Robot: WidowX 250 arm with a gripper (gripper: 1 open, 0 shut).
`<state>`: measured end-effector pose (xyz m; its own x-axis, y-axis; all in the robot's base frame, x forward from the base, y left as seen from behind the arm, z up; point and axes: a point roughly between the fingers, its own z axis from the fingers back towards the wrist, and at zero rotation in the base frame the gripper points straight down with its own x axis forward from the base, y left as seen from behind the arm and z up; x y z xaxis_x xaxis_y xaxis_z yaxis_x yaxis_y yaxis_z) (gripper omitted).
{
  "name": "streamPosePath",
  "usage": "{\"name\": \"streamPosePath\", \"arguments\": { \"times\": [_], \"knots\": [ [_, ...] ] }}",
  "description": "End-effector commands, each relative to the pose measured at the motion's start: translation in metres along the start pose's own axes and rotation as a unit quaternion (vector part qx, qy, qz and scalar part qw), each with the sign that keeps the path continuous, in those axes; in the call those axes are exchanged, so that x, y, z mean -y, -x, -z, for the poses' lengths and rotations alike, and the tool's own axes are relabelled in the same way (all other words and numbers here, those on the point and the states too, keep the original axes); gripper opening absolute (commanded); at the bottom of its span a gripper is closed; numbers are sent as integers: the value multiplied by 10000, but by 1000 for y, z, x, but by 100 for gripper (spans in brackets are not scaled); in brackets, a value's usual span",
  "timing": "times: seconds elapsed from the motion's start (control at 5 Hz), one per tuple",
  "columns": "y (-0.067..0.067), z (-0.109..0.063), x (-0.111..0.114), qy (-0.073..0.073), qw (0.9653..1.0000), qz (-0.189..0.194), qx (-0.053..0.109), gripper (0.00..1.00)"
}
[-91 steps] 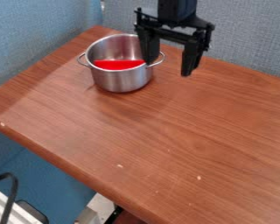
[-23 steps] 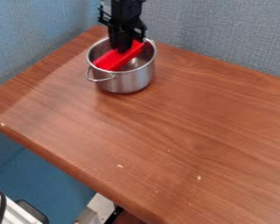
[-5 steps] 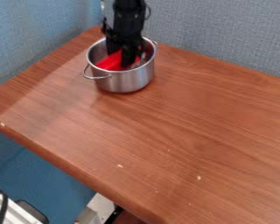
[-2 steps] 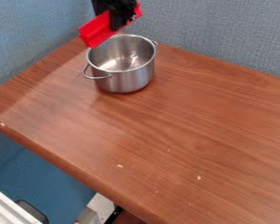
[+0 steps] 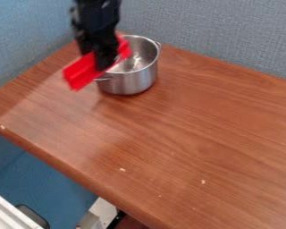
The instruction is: Move the red object from the metal pot to the table
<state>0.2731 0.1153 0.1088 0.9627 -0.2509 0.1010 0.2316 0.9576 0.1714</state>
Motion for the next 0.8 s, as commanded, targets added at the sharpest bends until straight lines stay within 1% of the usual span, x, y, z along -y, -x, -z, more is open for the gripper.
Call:
{"name": "streamPosePath", "arguments": {
  "times": [0.0, 0.2, 0.4, 0.6],
  "knots": [
    [23, -1, 3, -139, 9996, 195, 126, 0],
    [39, 14, 11, -52, 9995, 280, 105, 0],
    [43, 31, 12, -74, 9996, 212, 166, 0],
    [43, 48, 12, 46, 9998, -47, 204, 0]
  ]
}}
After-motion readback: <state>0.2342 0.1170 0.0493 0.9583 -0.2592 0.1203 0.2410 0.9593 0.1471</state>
